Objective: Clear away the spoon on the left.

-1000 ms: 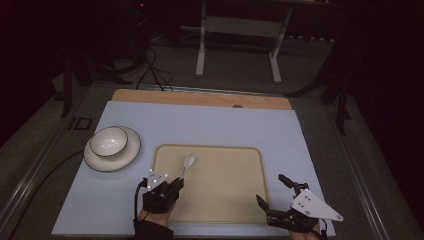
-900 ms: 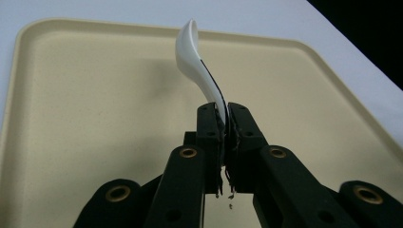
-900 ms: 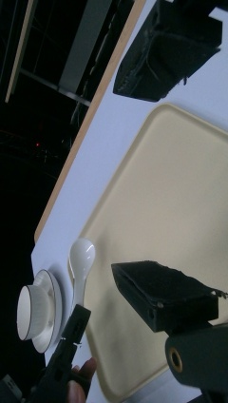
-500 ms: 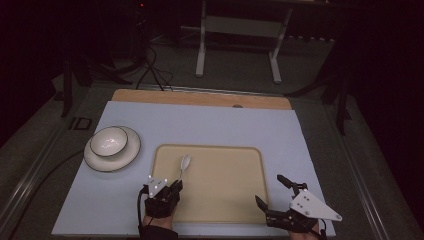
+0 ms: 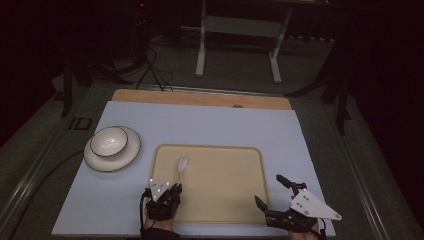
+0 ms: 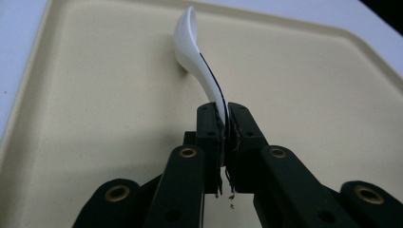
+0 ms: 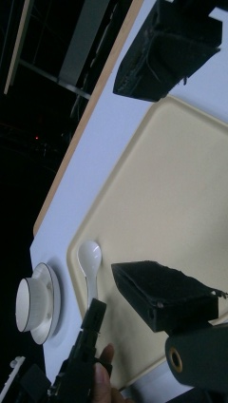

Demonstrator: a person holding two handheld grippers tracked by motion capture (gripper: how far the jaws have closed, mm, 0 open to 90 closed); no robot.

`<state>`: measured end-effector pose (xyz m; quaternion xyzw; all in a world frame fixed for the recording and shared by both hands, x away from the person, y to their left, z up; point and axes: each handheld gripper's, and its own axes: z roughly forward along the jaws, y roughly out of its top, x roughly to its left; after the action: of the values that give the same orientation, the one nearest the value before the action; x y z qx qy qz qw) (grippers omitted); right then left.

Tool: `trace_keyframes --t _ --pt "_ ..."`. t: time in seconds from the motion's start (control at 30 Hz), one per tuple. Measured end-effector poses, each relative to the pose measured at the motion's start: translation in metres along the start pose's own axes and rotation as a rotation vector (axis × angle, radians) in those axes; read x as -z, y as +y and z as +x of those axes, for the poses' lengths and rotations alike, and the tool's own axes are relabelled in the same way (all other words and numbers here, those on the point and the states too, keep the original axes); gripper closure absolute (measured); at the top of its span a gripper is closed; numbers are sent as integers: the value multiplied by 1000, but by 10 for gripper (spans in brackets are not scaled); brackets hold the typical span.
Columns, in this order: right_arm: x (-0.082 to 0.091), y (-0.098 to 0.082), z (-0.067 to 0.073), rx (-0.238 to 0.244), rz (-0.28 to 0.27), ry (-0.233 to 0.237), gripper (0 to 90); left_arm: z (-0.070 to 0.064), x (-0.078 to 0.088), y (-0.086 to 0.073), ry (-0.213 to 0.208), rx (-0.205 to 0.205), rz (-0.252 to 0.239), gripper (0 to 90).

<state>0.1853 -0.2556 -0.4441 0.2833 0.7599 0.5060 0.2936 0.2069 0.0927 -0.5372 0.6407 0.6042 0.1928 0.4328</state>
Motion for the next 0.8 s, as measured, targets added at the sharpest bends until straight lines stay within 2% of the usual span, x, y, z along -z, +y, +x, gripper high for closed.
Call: trace_keyframes --t 0.07,0.33,0.47,0.8 --pt "0 0 0 1 1 0 136 -1 -2 -3 16 -19 18 851" --pt "0 0 0 0 -2 11 136 0 -8 -5 20 -21 68 843" --pt "0 0 0 -2 -2 12 136 1 -9 -5 24 -21 88 803" --pt "-1 0 1 2 2 25 136 3 -10 -1 56 -29 100 774"
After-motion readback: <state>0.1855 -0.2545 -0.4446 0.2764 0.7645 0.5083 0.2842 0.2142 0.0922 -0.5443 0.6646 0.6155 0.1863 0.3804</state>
